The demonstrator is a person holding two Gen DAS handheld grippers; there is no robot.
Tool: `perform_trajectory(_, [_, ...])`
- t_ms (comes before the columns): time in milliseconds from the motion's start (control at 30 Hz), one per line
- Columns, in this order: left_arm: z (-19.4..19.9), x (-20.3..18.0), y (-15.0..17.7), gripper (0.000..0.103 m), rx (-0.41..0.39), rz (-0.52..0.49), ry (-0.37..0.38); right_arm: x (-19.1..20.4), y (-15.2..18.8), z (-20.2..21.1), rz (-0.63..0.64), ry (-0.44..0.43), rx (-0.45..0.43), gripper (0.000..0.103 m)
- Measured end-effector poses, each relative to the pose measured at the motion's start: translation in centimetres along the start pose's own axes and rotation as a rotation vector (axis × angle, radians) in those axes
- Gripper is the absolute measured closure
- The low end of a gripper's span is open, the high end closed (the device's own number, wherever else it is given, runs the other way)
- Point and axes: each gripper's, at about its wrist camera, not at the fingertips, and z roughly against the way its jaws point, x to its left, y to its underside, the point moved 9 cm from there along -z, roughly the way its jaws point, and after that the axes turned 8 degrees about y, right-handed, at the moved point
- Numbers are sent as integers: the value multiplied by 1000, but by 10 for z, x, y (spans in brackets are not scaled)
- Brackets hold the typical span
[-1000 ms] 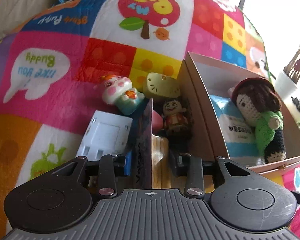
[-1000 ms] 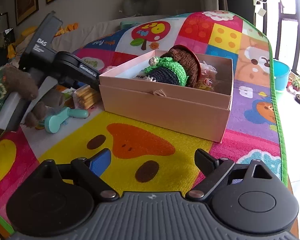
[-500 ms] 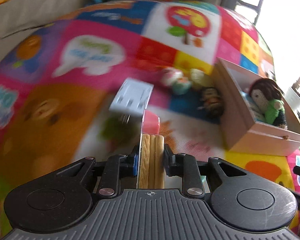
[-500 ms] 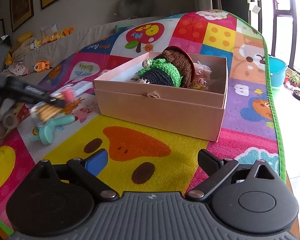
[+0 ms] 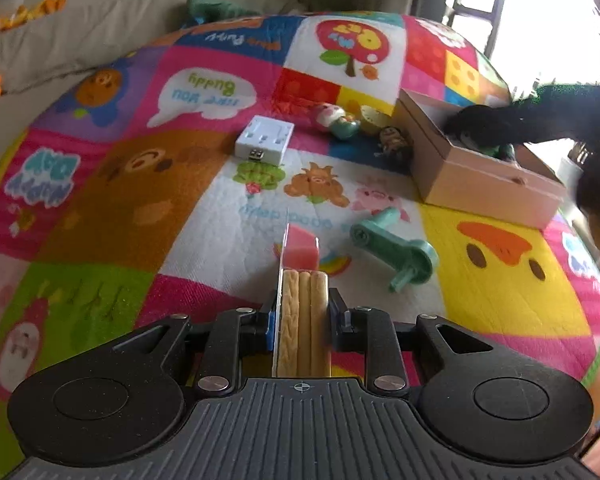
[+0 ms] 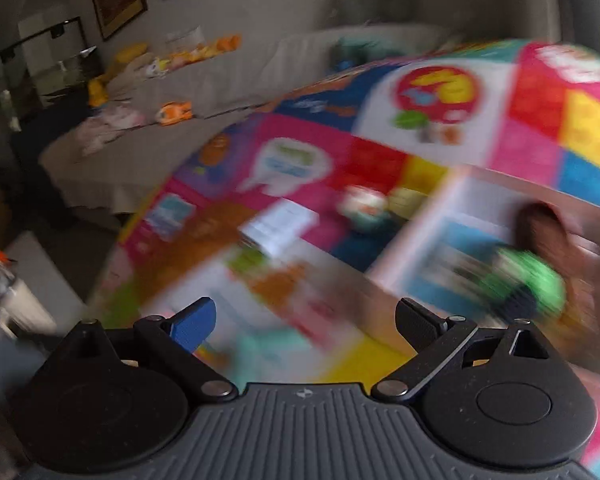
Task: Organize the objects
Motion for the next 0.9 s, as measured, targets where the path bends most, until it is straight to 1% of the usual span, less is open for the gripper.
perform_trajectory(67, [-3,5,1,75,-13,54,23,15,-22,-36,-30,4,61,6])
perform_trajectory(167, [-1,11,0,75,-16,112,67,30,-44,-92,-92,16,162,6])
perform_trajectory(233, [-1,14,0,75,-17,138,90,34,-52,-128,-124,58,206,6])
perform_trajectory(300, [-2,15,1,75,-20,148,103,37,-57,-158,-132,118,234,6])
perform_trajectory(333, [-2,15,1,75,-20,149,107,38,-56,-170,-131,147,249,7])
perform_trajectory(367, [-2,15,1,76,-21,150,112,38,-54,-180,-125,169,262,10])
perform_trajectory(400, [-2,15,2,76,-22,153,116,40,-51,-187,-109,193,267,9])
perform_trajectory(433, [-2,15,2,76,-24,158,120,44,-52,-189,-73,215,240,11])
perform_trajectory(500, [-2,16,2,76,-29,167,126,51,-48,-186,12,248,232,23])
perform_trajectory(533, [-2,16,2,76,-31,170,127,53,-45,-181,55,253,226,35])
perform_trajectory(567, [-2,16,2,76,-32,173,127,56,-42,-177,86,244,225,42])
perform_trajectory(600, [-2,16,2,75,-33,174,127,57,-39,-171,104,229,229,45])
perform_trajectory(633, [-2,16,2,75,-34,175,126,56,-35,-166,115,220,237,51])
perform_trajectory(667, [-2,16,2,75,-35,176,124,55,-31,-161,123,214,242,53])
perform_trajectory(767, [-2,17,2,75,-37,180,117,52,-19,-138,148,193,241,54])
perform_trajectory(900, [-2,16,2,75,-39,184,106,46,-5,-95,203,173,178,54])
